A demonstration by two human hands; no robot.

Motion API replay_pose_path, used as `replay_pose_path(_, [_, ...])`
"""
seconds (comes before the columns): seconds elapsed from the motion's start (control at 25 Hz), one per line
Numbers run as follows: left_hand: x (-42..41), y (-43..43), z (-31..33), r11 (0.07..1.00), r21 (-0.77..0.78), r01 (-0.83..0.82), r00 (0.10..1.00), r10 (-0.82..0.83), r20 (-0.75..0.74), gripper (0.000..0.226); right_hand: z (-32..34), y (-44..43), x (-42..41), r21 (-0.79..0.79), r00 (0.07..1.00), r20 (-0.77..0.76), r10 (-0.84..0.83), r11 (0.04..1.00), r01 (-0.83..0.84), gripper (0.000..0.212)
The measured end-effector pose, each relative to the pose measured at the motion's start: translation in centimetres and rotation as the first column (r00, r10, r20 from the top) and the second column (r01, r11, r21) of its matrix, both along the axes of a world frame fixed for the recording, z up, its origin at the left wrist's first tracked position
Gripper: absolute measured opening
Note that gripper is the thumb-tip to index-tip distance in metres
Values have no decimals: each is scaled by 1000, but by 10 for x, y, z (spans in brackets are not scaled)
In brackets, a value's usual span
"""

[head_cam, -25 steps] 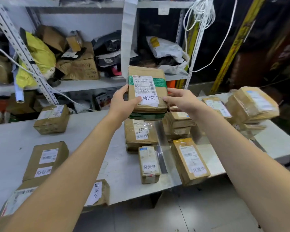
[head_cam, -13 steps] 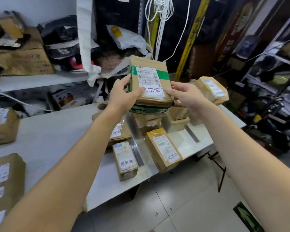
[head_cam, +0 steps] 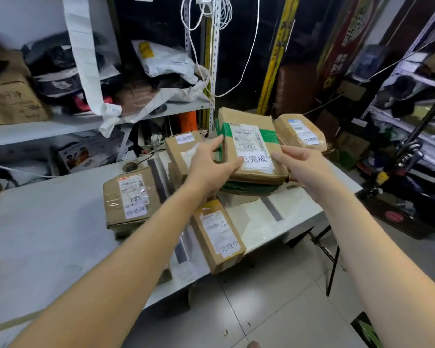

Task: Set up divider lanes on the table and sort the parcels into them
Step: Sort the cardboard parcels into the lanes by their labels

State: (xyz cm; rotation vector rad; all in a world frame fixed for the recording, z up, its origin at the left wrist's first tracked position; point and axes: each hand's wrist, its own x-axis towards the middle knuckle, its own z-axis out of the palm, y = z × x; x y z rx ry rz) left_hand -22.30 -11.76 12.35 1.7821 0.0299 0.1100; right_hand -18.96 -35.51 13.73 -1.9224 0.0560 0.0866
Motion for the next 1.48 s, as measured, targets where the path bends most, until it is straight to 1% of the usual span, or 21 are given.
replay_pose_path(0.2, [2, -92, -40, 991, 85, -99, 994, 102, -31, 87, -34, -91, 23, 92, 993, -32, 111, 990, -108, 41])
replay_pose_path(0.36, [-2, -150, -70, 975, 141, -172, 982, 181, -49, 94, -63, -148, 33, 91, 983, -90, 157, 985, -149, 38])
replay_pose_path(0.48, [-7, -183, -94, 966, 140, -218, 966, 234, -110, 95, -85, -177, 35, 97, 973, -154, 172, 983, -158, 46])
replay_pose_path(0.56, [-9, -197, -104, 960, 138, -242, 949, 264, -171, 96, -97, -187, 38, 98, 970, -157, 184, 981, -170, 42])
replay_pose_path(0.72, [-14, -208, -123, 949, 157, -275, 926, 305, -222, 94, -119, -193, 45, 101, 951, -193, 243, 969, -227, 35])
replay_pose_path(0.84, [-19, -209, -137, 944, 141, -299, 907, 327, -264, 84, -138, -188, 47, 135, 936, -217, 276, 958, -251, 30])
replay_pose_path(0.92, [-18, -208, -147, 944, 134, -302, 896, 329, -299, 68, -153, -183, 49, 108, 934, -218, 282, 958, -264, 33])
replay_pose_path(1.0, [-13, -207, -156, 944, 103, -314, 880, 330, -341, 58, -164, -176, 53, 43, 934, -224, 279, 960, -276, 44])
replay_pose_path(1.12, [-6, -207, -169, 944, 37, -329, 850, 313, -423, 58, -179, -168, 58, -8, 927, -257, 274, 959, -285, 58])
replay_pose_path(1.24, [-3, -210, -188, 943, -12, -334, 826, 286, -486, 56, -197, -162, 58, -43, 919, -277, 280, 952, -302, 60])
replay_pose_path(1.4, [1, -214, -215, 931, -46, -361, 793, 281, -540, 63, -221, -156, 56, -22, 916, -305, 261, 960, -281, 56])
replay_pose_path(1.48, [3, -216, -225, 922, -46, -384, 776, 295, -558, 68, -230, -153, 55, -25, 915, -319, 248, 963, -270, 59])
